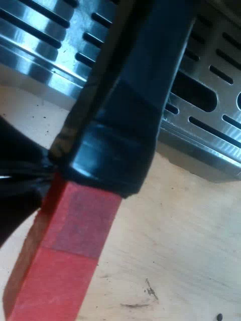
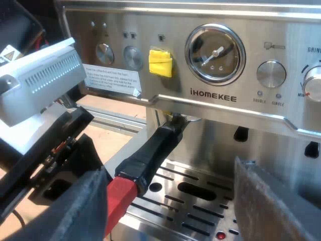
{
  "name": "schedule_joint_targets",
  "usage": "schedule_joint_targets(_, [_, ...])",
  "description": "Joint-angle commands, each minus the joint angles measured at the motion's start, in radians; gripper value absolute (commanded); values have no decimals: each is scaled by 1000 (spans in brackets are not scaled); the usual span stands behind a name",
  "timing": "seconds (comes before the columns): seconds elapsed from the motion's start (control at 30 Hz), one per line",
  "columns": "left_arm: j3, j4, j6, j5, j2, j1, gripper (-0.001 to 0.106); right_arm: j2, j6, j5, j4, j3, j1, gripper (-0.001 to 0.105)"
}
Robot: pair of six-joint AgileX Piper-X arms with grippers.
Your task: Put the handle in the coffee machine
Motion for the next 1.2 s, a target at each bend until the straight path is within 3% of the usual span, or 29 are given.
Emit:
schedule_joint_targets(0.03, [-40, -118, -15, 63, -56, 19, 10, -8, 6, -3, -3, -6, 1, 57])
schedule_joint_targets(0.07, [-40, -103, -9, 40, -66, 33, 14, -8, 8, -3, -3, -6, 1, 57])
schedule_joint_targets(0.13, [-40, -84, -9, -10, -94, 68, 38, -8, 11, -3, -3, -6, 1, 57])
schedule_joint_targets(0.23, [-40, -53, -9, -27, -141, 121, 70, -8, 11, -3, -3, -6, -1, 57])
schedule_joint_targets(0.3, [-40, -25, -9, -27, -172, 146, 79, -8, 14, -10, -3, -15, -1, 54])
schedule_joint_targets(0.47, [-40, 64, -16, -29, -282, 183, 79, -8, 18, -77, 65, -70, -27, 51])
schedule_joint_targets(0.6, [-51, 90, -98, -32, -371, 211, 79, -8, 91, -192, 263, -156, -93, 51])
schedule_joint_targets(0.63, [-66, 86, -163, -32, -419, 233, 79, -8, 105, -216, 316, -184, -112, 51])
schedule_joint_targets(0.73, [-99, 86, -219, -29, -478, 264, 79, -8, 106, -232, 417, -245, -151, 51])
schedule_joint_targets(0.93, [-168, 80, -228, -29, -520, 299, 79, -11, 106, -325, 669, -402, -259, 51])
schedule_joint_targets(1.0, [-203, 80, -251, -29, -527, 313, 79, -10, 106, -394, 851, -501, -380, 51])
schedule_joint_targets(1.03, [-308, 88, -318, -29, -527, 348, 79, -14, 106, -408, 897, -520, -419, 51])
schedule_joint_targets(1.07, [-308, 88, -320, -29, -527, 348, 79, -16, 106, -420, 905, -528, -440, 51])
schedule_joint_targets(1.1, [-322, 89, -324, -29, -527, 355, 79, -26, 106, -507, 961, -551, -556, 51])
schedule_joint_targets(1.17, [-362, 112, -325, -29, -529, 374, 79, -26, 106, -518, 964, -552, -556, 51])
schedule_joint_targets(1.2, [-394, 143, -325, -29, -531, 398, 79, -56, 108, -632, 985, -549, -714, 51])
